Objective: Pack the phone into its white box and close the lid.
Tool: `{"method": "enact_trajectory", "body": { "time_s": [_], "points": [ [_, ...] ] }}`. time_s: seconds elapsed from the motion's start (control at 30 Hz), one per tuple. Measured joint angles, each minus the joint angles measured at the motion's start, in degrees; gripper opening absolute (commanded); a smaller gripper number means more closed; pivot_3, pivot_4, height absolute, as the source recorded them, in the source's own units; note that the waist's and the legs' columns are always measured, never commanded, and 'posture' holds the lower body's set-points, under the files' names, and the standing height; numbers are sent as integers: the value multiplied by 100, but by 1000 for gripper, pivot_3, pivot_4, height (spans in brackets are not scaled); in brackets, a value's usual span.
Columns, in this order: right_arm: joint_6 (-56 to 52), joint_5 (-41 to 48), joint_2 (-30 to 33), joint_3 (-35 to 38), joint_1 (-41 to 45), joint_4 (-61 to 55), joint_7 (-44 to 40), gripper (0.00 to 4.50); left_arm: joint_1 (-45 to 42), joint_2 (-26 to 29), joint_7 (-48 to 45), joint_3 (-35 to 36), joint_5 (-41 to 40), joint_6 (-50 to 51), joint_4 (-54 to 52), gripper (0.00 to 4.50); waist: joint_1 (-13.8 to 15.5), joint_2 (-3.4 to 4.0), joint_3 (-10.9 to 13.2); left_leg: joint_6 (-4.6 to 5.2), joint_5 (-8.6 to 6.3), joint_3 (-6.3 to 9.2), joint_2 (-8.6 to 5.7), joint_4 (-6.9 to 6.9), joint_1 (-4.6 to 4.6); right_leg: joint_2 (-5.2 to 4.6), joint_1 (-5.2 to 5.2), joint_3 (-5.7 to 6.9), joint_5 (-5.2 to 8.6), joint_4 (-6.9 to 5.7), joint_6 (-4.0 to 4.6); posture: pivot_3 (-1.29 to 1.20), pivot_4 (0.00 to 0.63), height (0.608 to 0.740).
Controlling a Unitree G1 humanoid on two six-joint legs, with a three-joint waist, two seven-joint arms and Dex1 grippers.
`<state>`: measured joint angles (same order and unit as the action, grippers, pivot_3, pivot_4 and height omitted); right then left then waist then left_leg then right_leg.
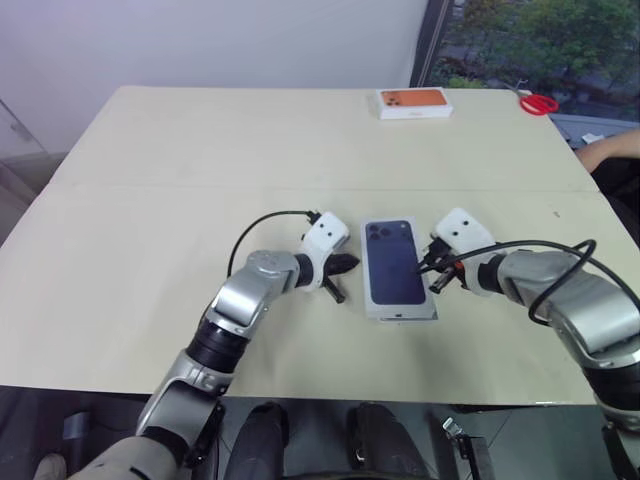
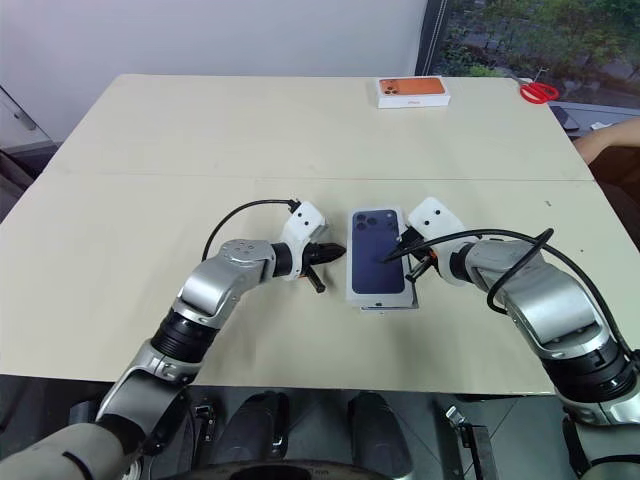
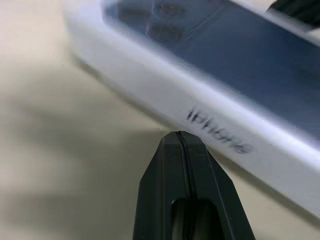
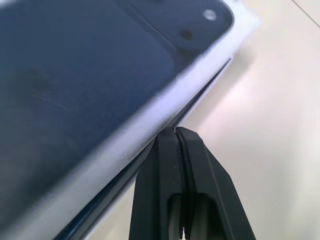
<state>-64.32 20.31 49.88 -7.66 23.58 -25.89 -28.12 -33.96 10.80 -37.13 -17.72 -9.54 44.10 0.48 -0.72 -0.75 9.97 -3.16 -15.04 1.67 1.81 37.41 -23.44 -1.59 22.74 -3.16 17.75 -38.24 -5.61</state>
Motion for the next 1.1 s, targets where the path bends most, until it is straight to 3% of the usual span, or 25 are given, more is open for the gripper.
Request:
{"method": "enact_trajectory", "body": {
  "time_s": [0.17, 1.1],
  "points": [
    [-5, -7, 3, 10, -20, -36, -15, 38, 4, 214, -217, 6, -193, 275, -300, 0, 7, 0, 0, 0, 0, -1, 0, 2, 0, -1, -1, 0, 0, 0, 0, 0, 150, 740],
    [-249, -128, 75, 328, -367, -290, -165, 38, 18, 106, -519, -314, -372, 331, -601, 0, 7, 0, 0, 0, 0, 0, -1, 4, 0, -1, -3, 0, 0, 0, 0, 0, 150, 740]
  ]
}}
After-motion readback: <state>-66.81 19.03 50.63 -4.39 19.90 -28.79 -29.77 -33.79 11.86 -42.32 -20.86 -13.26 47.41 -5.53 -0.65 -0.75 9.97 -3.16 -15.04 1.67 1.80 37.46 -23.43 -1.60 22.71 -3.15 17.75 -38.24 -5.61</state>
